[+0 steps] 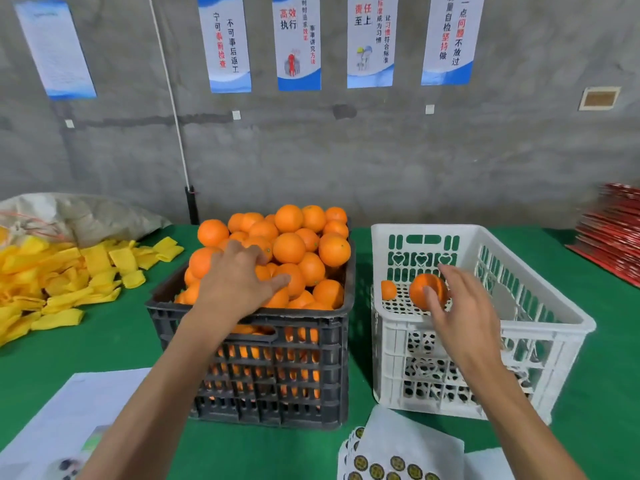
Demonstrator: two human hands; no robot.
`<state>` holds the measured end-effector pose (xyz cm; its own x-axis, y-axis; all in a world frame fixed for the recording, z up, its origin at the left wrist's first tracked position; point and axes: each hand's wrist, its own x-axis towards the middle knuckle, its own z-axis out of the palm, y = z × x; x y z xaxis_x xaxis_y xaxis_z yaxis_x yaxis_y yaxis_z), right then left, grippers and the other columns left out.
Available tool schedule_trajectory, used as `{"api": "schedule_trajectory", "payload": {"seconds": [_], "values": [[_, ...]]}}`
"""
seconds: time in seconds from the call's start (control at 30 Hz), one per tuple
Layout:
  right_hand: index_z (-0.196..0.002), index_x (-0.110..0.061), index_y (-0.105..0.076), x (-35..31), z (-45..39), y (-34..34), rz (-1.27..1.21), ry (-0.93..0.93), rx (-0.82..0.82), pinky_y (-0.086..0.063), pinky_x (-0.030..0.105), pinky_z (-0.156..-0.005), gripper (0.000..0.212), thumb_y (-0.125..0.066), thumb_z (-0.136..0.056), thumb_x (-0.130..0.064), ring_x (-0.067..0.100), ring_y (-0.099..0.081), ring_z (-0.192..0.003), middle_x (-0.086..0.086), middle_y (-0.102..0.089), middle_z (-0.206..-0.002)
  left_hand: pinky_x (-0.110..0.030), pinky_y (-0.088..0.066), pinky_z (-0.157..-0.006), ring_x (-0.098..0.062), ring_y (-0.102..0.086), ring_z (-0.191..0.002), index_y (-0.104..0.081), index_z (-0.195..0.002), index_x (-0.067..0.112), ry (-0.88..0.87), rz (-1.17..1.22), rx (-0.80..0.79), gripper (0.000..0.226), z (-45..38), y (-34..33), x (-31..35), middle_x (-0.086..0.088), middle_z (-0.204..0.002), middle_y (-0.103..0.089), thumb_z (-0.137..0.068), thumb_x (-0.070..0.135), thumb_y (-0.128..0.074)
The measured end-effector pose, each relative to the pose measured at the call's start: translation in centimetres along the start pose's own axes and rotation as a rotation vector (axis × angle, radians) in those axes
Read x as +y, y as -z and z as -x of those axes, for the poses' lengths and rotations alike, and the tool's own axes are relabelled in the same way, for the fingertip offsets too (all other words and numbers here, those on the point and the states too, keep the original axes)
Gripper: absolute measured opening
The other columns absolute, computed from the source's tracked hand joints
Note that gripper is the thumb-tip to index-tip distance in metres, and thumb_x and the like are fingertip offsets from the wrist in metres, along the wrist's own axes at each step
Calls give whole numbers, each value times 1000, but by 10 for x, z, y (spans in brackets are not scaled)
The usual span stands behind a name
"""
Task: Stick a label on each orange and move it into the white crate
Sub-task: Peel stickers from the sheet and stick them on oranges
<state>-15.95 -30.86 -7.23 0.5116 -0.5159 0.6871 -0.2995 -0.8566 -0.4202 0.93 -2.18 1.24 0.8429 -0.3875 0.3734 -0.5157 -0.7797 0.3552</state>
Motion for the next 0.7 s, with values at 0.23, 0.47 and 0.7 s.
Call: {"api": "schedule_trajectory", "payload": {"seconds": [0.23, 0.47, 0.7], "values": [[-116, -7, -74, -28, 34, -16, -191, 243, 174, -51, 37, -99, 21, -64, -98, -9, 21, -66, -106, 5, -73, -115, -44, -50, -100, -34, -56, -116, -66, -123, 21, 87, 24, -202, 69, -1, -5, 0, -5, -137, -30, -70, 59, -90], [-107, -1, -76, -50, 62, -27, -306, 285, 151, -54, 40, -93, 18, -71, -90, 3, 21, -68, -99, 5, -74, -107, -27, -46, -75, -15, -58, -97, -64, -113, 29, -80, 502, 123, 42, 25, -14, -7, 3, -118, -58, -79, 43, -84], [-110, -13, -76, -13, 112, -27, -345, 128, -278, -50, 24, -92, 16, -65, -99, -12, 8, -63, -99, -7, -70, -104, -30, -60, -94, -23, -65, -128, -61, -130, 25, -395, 1183, 126, 47, 105, -59, 20, 3, -136, -67, -87, 21, -80]]}}
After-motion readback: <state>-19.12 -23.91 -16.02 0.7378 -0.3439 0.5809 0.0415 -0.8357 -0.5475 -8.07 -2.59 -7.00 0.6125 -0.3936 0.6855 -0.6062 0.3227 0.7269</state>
